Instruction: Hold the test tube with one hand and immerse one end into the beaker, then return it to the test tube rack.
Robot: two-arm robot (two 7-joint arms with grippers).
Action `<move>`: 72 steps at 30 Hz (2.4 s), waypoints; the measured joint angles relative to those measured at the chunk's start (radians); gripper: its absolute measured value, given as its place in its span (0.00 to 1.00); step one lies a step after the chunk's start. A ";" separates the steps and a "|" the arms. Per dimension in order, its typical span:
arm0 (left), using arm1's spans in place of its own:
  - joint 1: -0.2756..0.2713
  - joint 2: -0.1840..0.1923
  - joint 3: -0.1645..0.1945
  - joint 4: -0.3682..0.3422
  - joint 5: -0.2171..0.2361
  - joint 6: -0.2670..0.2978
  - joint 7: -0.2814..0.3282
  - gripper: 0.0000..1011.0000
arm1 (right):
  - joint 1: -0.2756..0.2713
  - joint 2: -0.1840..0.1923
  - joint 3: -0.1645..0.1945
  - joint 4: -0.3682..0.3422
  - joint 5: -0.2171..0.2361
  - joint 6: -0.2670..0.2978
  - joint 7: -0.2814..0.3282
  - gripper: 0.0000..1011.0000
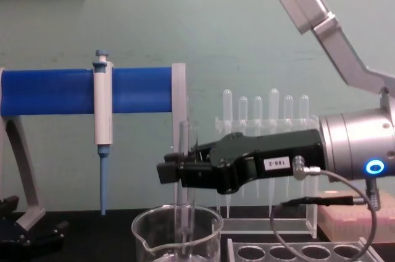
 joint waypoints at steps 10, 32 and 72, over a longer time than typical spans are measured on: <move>0.000 0.000 0.000 0.000 0.000 0.000 0.000 0.99 | -0.019 -0.016 0.003 0.030 -0.031 -0.022 0.000 0.22; 0.000 0.000 0.000 0.000 0.000 0.000 0.000 0.99 | -0.055 -0.024 0.020 0.029 -0.082 -0.041 -0.012 0.22; 0.000 0.000 0.000 0.000 0.000 0.000 0.000 0.99 | -0.053 -0.023 0.019 0.029 -0.082 -0.041 -0.014 0.22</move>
